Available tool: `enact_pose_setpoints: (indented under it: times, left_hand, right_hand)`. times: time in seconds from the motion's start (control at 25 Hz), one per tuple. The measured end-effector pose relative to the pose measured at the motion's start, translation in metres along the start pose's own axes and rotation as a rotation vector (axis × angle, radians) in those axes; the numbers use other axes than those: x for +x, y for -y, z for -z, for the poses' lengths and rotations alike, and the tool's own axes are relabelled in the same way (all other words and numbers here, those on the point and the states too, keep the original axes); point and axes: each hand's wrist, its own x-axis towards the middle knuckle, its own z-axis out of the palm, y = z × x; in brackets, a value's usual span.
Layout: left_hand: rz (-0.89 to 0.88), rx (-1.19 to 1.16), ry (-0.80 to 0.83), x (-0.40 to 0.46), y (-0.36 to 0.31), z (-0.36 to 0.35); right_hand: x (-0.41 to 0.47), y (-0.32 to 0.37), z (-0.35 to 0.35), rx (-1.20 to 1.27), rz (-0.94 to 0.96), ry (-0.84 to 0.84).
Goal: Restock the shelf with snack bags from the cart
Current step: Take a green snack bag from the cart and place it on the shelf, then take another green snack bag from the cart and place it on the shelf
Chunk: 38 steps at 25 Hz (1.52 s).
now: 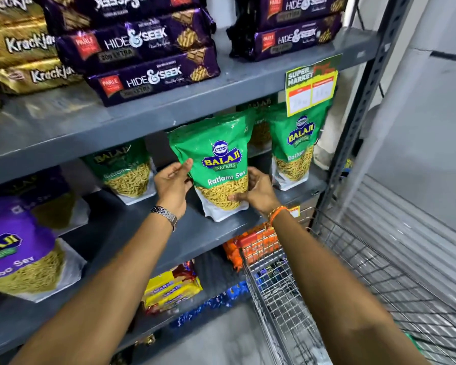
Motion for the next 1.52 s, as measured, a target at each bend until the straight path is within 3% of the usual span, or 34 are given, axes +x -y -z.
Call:
enact_pose_setpoints:
  times: [0.36, 0.52, 0.6, 0.64, 0.68, 0.72, 0.8, 0.96, 1.2, 1.4, 1.52]
  left_hand:
    - [-0.106, 0.061, -0.018, 0.008, 0.012, 0.009]
    - [-0.308, 0.189, -0.206, -0.014, 0.013, 0.021]
    - [-0.363, 0.199, -0.199, -0.047, 0.031, 0.015]
    - [-0.356, 0.227, -0.121, -0.057, 0.041, 0.01]
    - [-0.217, 0.251, 0.123, -0.1, 0.095, -0.039]
    - [-0.144, 0.338, 0.253, -0.126, 0.127, -0.059]
    - [-0.034, 0.429, 0.412, -0.15, 0.155, -0.075]
    - [0.211, 0.548, 0.714, -0.158, 0.186, -0.1]
    - [0.438, 0.88, 0.998, -0.205, 0.3, -0.154]
    - [0.595, 1.001, 1.206, -0.257, 0.412, -0.171]
    - [0.587, 1.106, 1.297, -0.266, 0.467, -0.165]
  right_hand:
    - [0.001, 0.004, 0.0, -0.006, 0.003, 0.036]
    - [-0.042, 0.013, 0.023, 0.136, -0.045, -0.108]
    - [-0.099, 0.0, 0.048, 0.311, -0.027, -0.222]
    - [-0.122, -0.015, 0.058, 0.419, -0.052, -0.318]
    - [-0.207, -0.038, 0.111, 0.512, -0.125, -0.639]
    - [-0.257, -0.065, 0.125, 0.556, -0.171, -0.814]
    - [-0.324, -0.118, 0.124, 0.669, -0.274, -1.075]
    - [-0.372, -0.193, 0.104, 0.598, -0.543, -1.301]
    - [-0.385, -0.247, 0.108, 0.498, -0.837, -1.336]
    - [-0.392, -0.332, 0.109, 0.366, -1.025, -1.142]
    - [-0.393, -0.329, 0.101, 0.295, -0.974, -1.294]
